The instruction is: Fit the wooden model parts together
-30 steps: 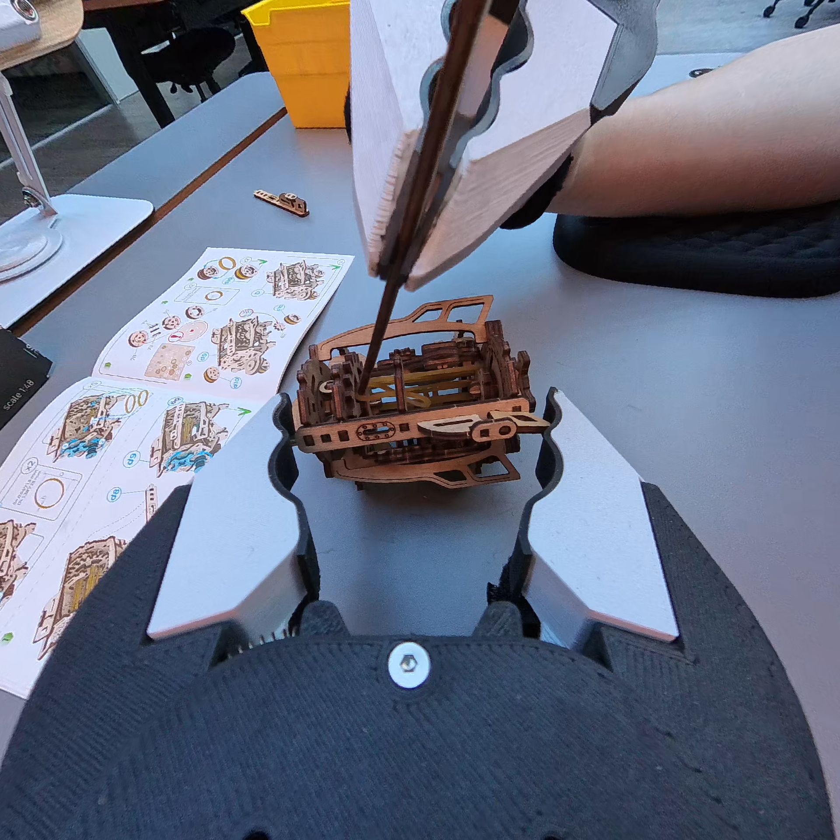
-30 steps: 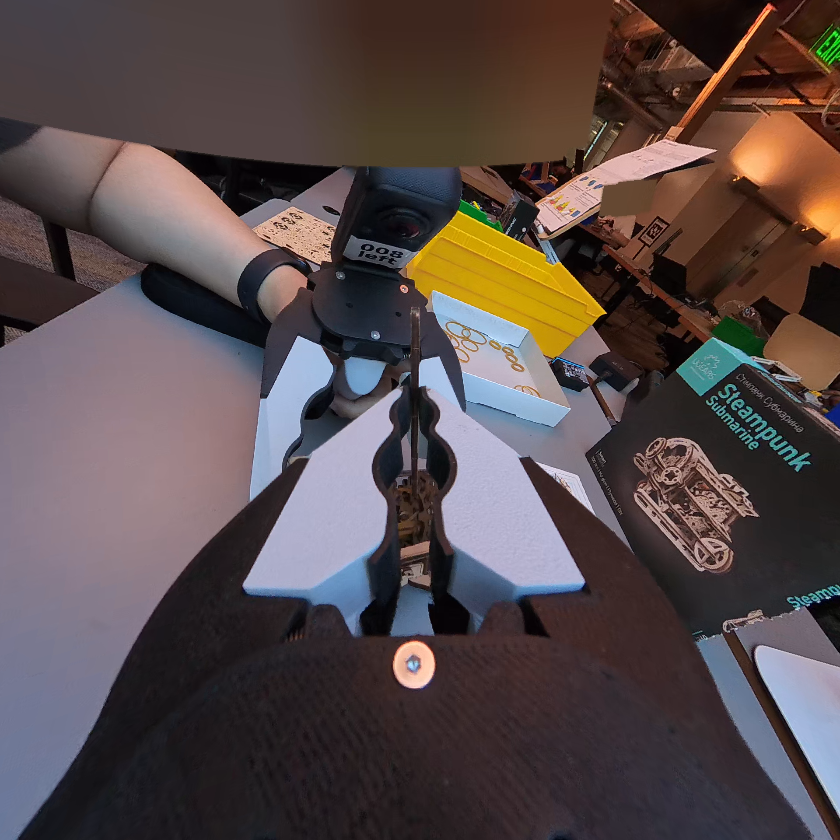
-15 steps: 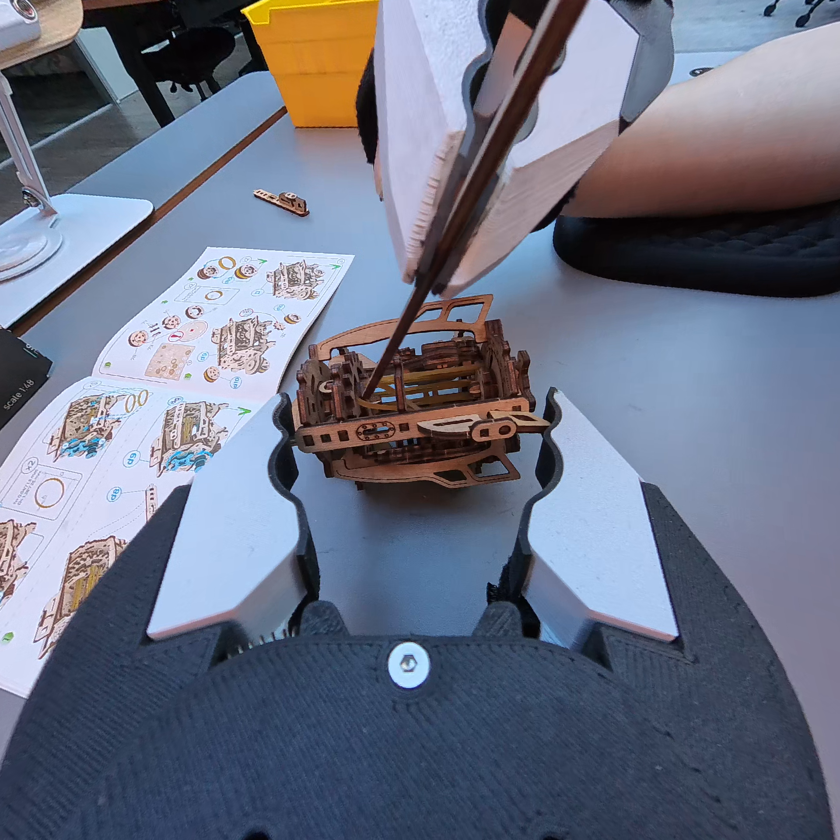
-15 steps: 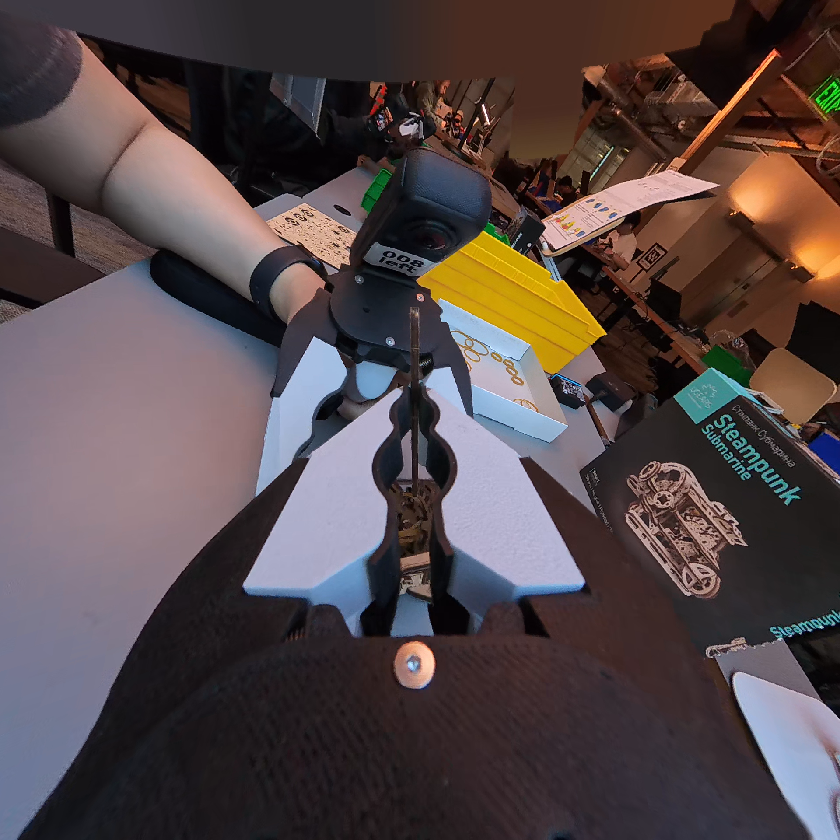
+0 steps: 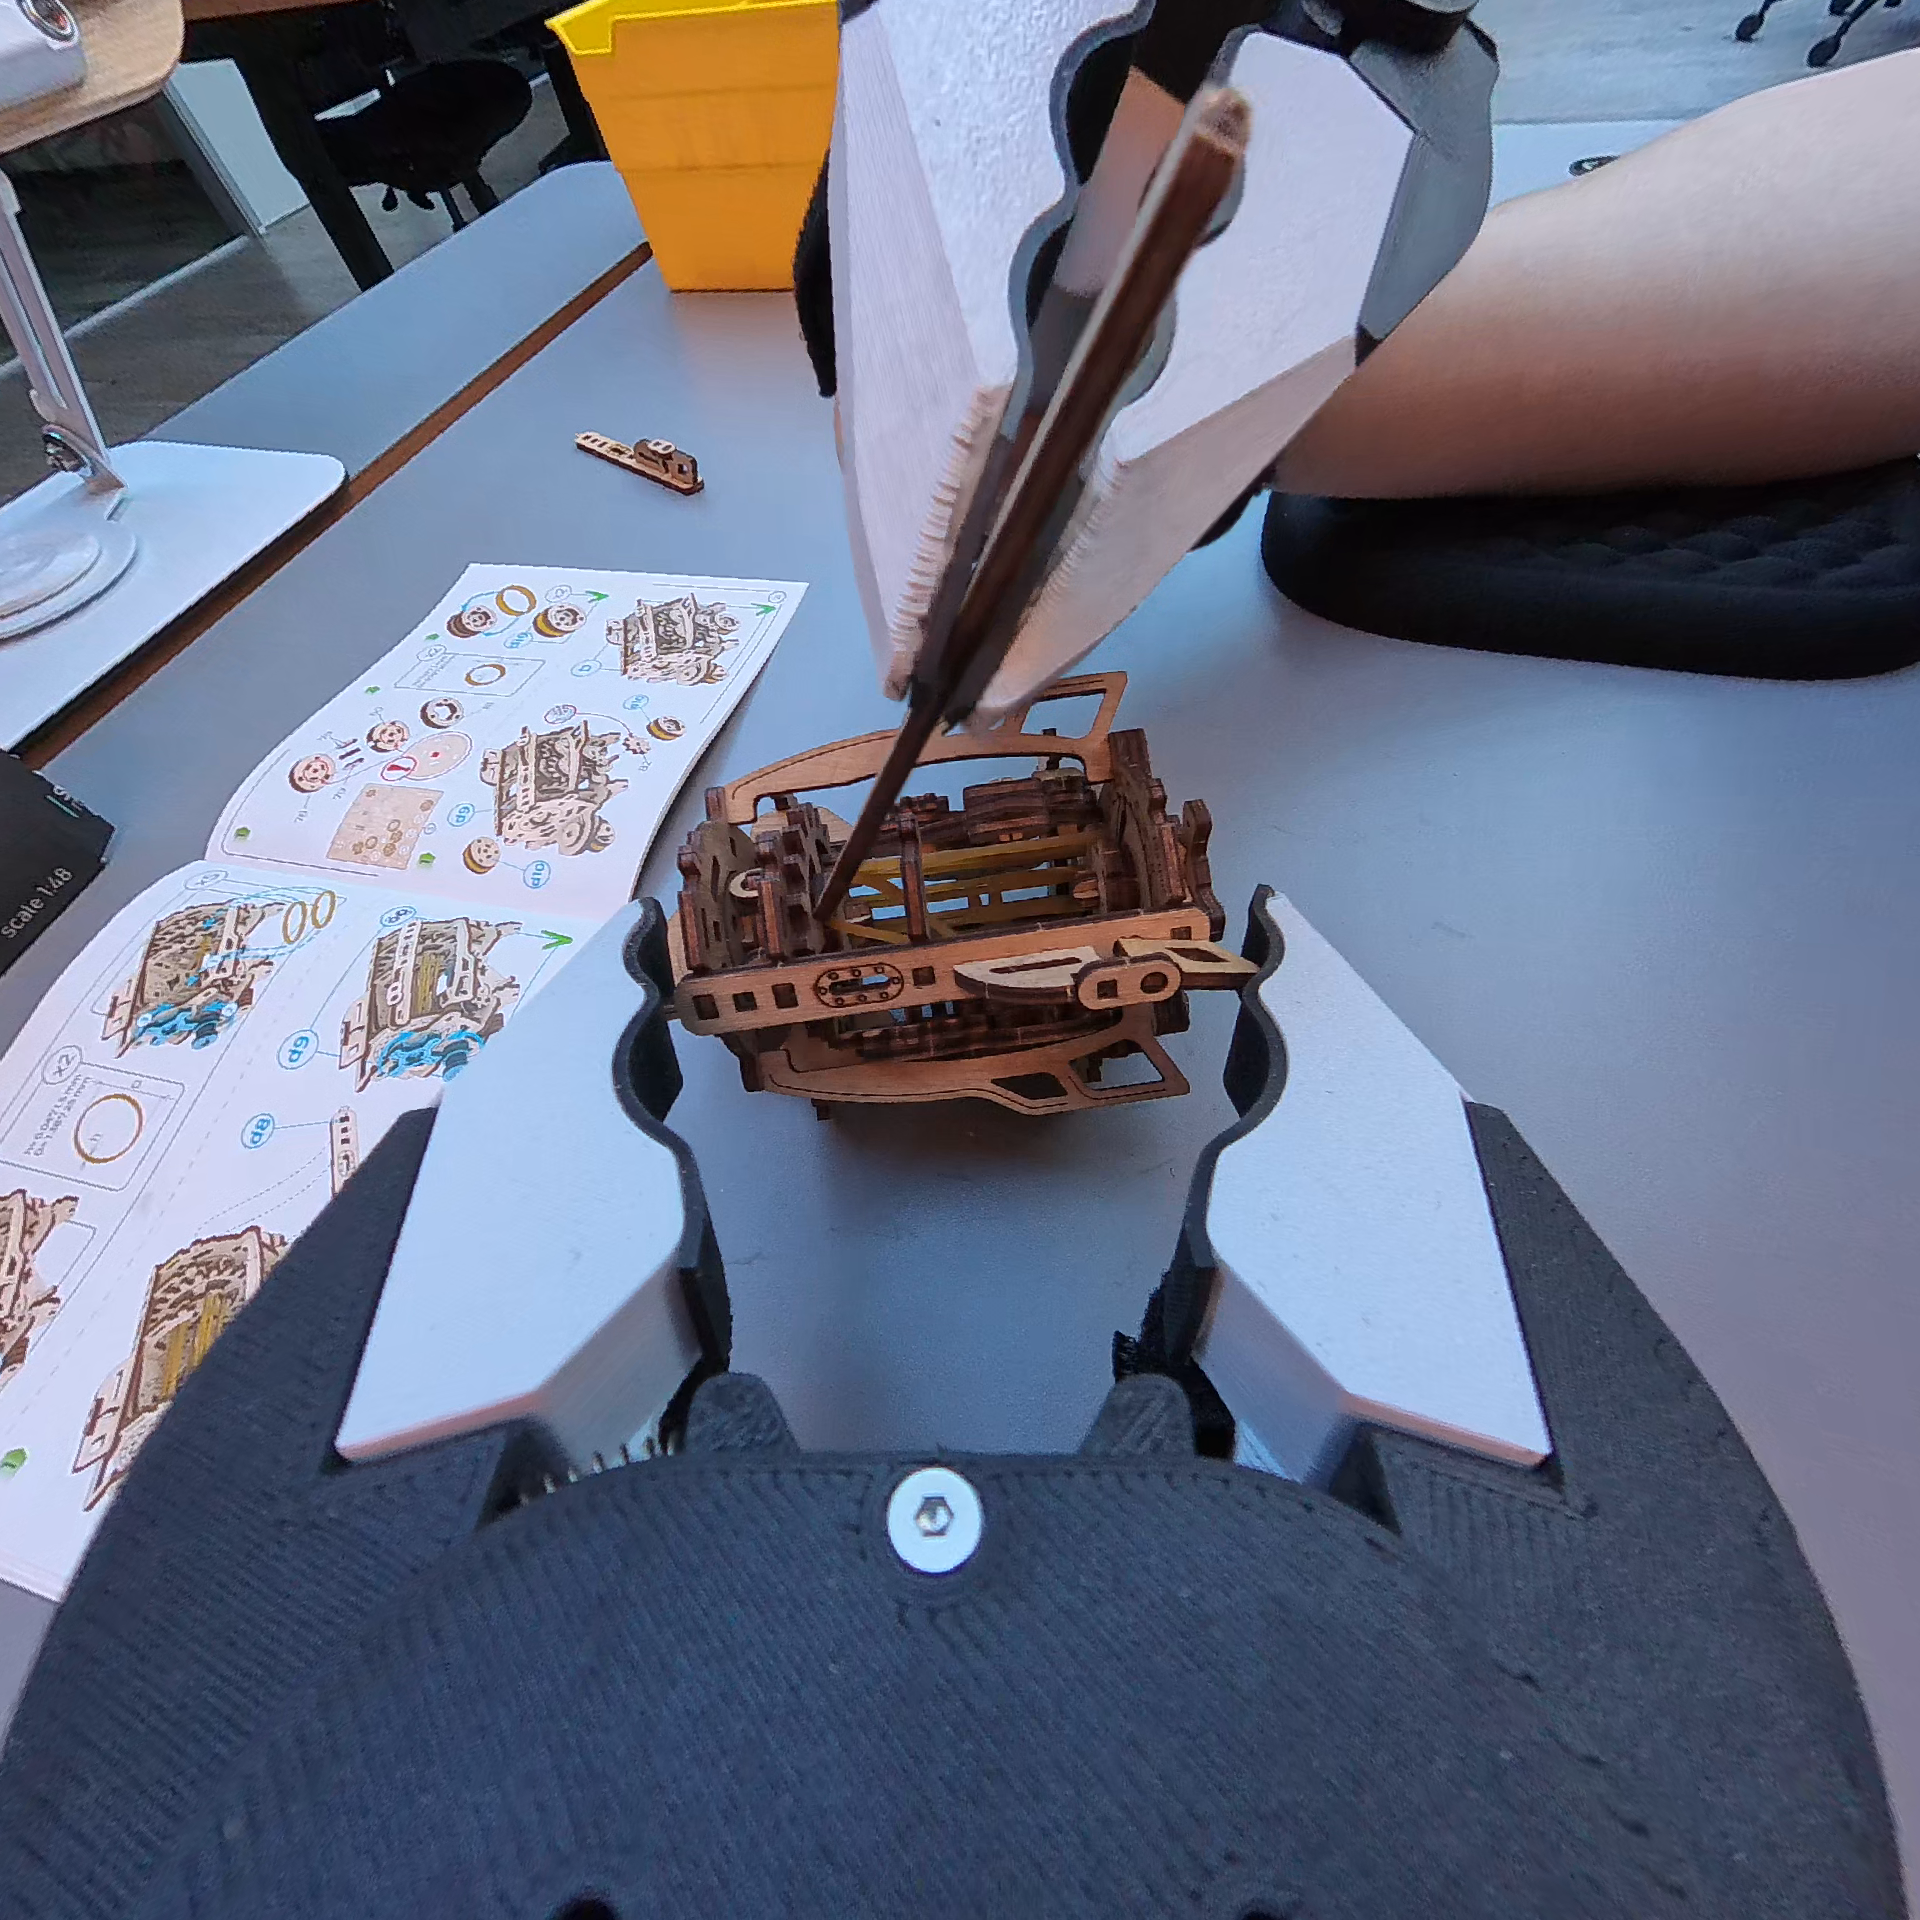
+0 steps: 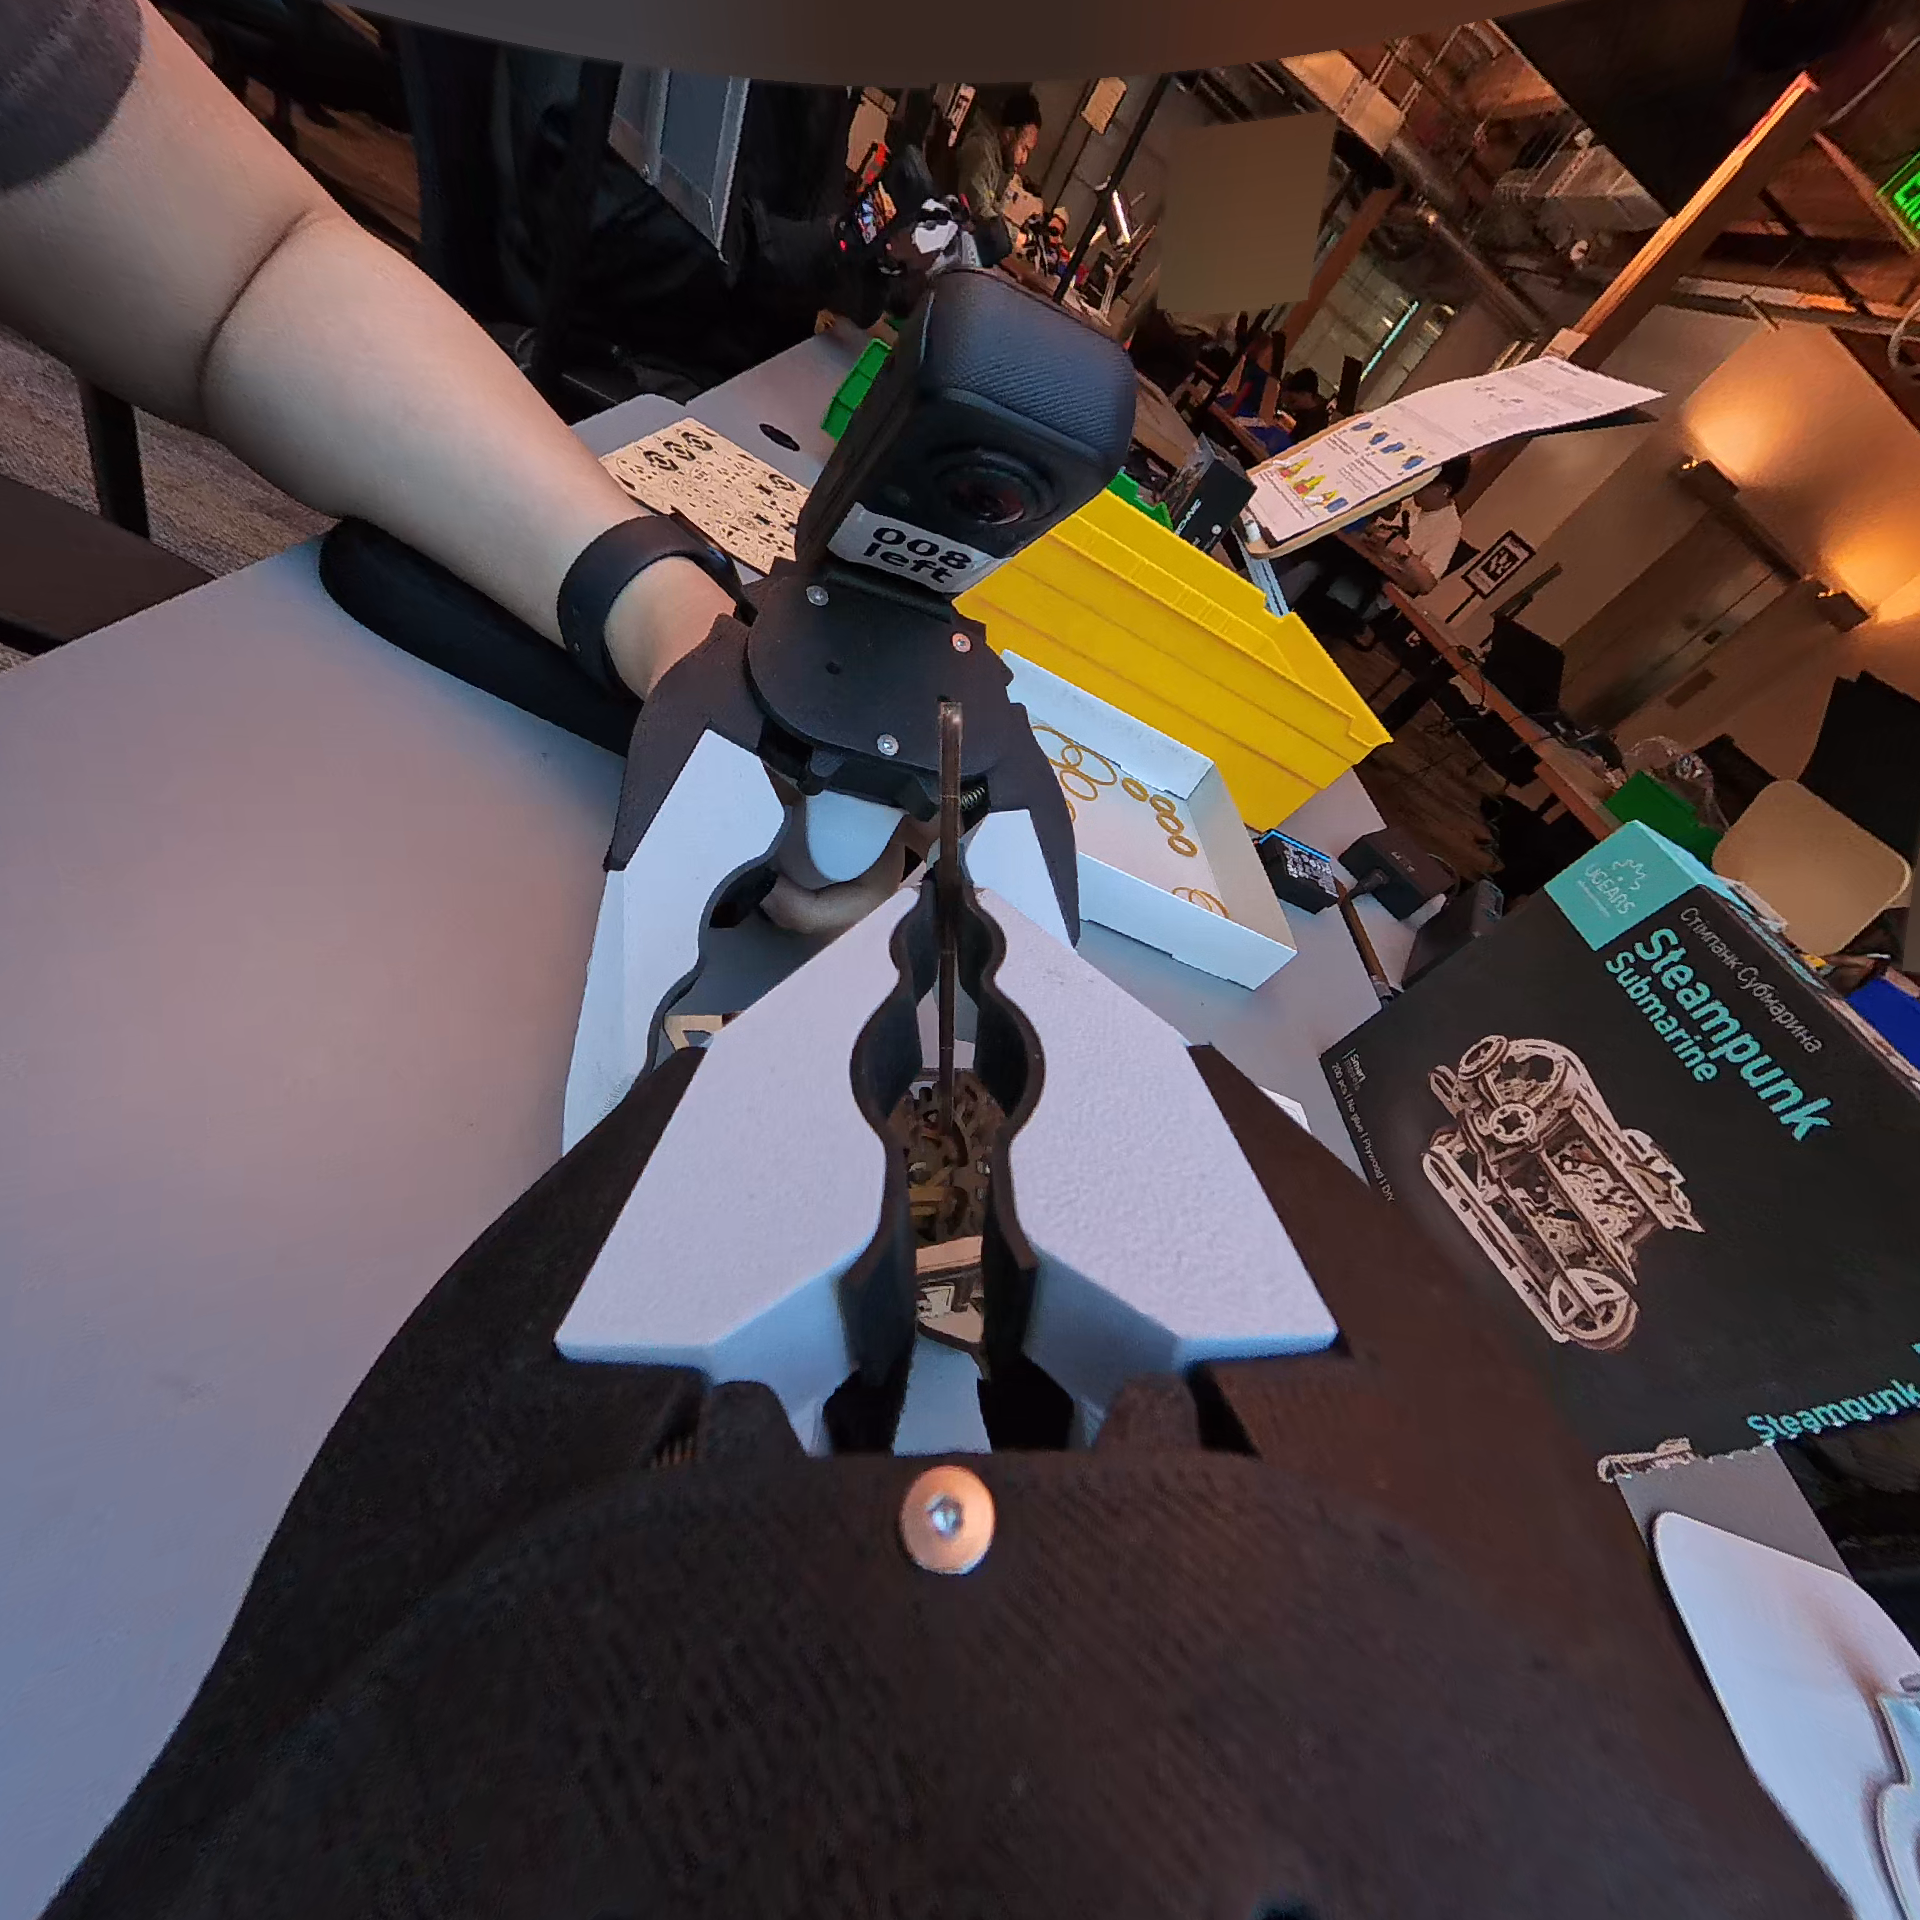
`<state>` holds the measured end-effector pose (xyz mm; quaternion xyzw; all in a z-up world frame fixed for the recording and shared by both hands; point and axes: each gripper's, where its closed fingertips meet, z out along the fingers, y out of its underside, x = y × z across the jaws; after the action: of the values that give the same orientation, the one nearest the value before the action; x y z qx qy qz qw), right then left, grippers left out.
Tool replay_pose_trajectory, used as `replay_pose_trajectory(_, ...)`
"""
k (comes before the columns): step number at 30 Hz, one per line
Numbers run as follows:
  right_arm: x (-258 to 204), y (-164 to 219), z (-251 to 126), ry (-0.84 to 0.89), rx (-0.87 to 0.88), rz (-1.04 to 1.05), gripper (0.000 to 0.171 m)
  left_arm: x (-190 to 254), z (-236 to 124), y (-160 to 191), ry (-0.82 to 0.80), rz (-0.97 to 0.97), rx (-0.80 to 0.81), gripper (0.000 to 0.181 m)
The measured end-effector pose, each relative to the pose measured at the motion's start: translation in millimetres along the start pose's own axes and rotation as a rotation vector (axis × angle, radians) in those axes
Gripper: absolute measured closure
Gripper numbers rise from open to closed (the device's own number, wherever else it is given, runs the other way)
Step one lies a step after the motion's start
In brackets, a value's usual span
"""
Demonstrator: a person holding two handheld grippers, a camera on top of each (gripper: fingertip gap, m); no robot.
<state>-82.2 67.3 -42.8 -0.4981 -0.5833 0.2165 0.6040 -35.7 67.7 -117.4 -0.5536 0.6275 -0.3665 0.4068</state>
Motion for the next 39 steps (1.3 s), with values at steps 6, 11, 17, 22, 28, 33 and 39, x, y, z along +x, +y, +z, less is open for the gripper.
replay_pose_trajectory(6,-4.1,0.7,3.3,-0.015,-0.044,-0.046,0.17,-0.4,0.2,0.1,0.0,-0.005,-0.001,0.074)
replay_pose_trajectory(11,-5.9,2.5,12.5,-0.041,-0.128,-0.051,0.17,-0.9,0.4,0.5,-0.002,-0.006,-0.004,0.074)
replay_pose_trajectory(17,-2.5,5.7,24.5,-0.1,-0.232,0.023,0.17,-1.2,0.7,0.7,-0.007,0.0,-0.006,0.074)
replay_pose_trajectory(22,8.7,7.3,25.2,-0.105,-0.263,0.102,0.171,-1.4,0.9,0.7,-0.009,0.001,-0.006,0.074)
replay_pose_trajectory(28,16.7,9.9,25.6,-0.145,-0.272,0.233,0.17,-1.5,1.0,0.6,-0.008,-0.001,-0.005,0.074)
replay_pose_trajectory(33,8.2,9.9,25.5,-0.192,-0.273,0.211,0.17,-1.5,1.1,0.5,-0.009,0.0,-0.005,0.074)
replay_pose_trajectory(39,11.0,7.0,16.0,-0.167,-0.216,0.212,0.171,-1.3,1.0,0.4,-0.011,0.005,-0.005,0.074)
